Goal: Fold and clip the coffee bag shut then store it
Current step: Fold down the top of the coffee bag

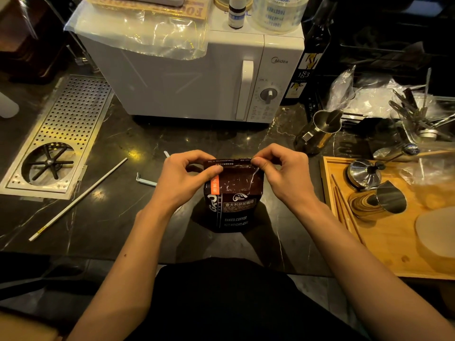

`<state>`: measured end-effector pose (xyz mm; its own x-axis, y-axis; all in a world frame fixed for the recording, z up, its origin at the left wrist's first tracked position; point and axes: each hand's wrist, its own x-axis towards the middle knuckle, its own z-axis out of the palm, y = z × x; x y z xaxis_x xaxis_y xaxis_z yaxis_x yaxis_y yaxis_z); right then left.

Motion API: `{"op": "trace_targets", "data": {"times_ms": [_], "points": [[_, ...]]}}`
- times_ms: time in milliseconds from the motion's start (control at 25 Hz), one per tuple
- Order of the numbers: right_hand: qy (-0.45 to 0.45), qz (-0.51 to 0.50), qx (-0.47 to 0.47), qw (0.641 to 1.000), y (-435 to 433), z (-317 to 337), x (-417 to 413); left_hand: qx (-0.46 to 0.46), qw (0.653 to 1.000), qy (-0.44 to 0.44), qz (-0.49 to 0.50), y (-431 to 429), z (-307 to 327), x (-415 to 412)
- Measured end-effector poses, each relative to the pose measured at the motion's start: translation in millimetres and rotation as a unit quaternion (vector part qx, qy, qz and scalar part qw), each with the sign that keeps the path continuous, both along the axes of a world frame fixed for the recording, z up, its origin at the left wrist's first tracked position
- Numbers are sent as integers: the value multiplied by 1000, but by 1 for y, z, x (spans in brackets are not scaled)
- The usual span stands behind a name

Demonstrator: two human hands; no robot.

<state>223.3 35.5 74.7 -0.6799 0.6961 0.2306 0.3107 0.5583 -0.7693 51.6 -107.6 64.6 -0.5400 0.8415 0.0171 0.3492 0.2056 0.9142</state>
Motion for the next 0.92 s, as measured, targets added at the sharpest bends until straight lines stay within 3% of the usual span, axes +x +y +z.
{"op": "trace_targets", "data": {"times_ms": [320,440,640,920], "points": [[30,13,-201,979,-7,-16,8,17,999,29,30,2,-4,4],[34,-22,-188,981,-10,-22,3,33,999,10,33,2,-7,5],[49,-56,-199,977,-14,-27,-4,36,985,-160,49,5,-16,26],[61,28,-267,961,-8,-27,9,32,987,-150,56,8,-19,22]]}}
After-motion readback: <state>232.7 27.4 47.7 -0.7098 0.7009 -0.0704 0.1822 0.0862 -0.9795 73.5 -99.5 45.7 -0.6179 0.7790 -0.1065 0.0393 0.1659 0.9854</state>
